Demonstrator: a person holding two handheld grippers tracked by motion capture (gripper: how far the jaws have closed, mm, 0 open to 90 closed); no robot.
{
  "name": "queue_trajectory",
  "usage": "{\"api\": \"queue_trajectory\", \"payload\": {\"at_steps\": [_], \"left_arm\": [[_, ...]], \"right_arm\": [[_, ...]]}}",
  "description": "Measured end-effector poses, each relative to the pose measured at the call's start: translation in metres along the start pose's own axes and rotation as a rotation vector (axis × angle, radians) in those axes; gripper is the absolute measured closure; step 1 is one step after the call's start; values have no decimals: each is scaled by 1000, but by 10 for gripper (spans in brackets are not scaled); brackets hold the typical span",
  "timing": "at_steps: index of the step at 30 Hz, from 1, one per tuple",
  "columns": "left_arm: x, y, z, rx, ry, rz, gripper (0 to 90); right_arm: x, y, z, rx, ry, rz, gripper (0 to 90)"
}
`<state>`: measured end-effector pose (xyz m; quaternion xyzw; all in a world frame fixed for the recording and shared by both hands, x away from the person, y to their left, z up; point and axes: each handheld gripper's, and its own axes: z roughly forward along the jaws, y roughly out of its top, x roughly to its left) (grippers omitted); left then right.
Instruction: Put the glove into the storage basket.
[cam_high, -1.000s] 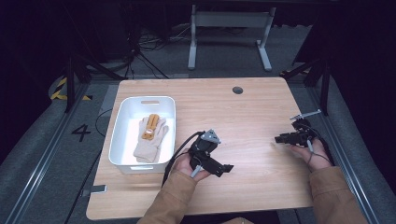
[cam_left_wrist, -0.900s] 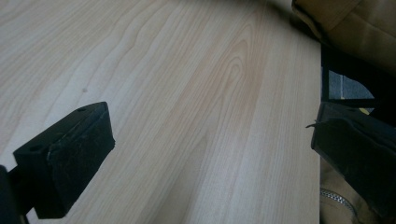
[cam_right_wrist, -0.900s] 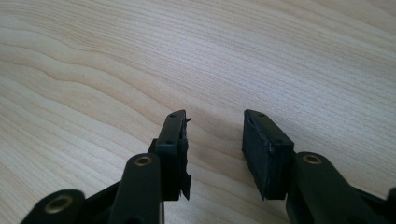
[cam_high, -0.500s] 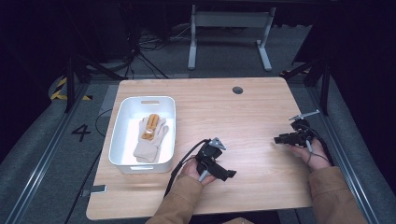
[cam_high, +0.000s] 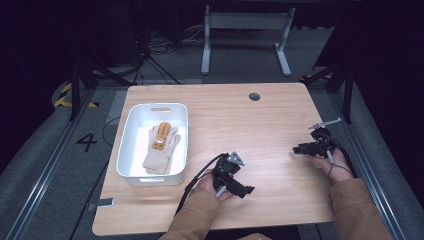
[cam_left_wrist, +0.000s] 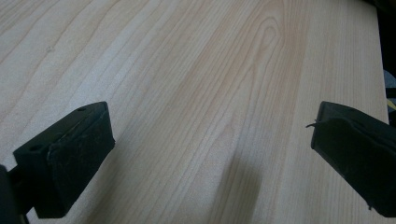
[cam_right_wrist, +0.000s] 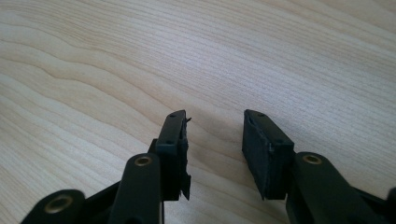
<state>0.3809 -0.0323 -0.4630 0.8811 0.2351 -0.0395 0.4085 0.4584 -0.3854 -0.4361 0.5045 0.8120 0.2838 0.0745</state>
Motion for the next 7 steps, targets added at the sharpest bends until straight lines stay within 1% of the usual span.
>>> {"api": "queue_trajectory", "payload": {"at_steps": [3,7], "left_arm": [[0,0,1,2,-4,-8,0],[0,-1,1,1,-4,-8,0]], "right_arm": [[0,0,0,-4,0,-1,602],[0,0,-1,-6,-1,-4,602]]}}
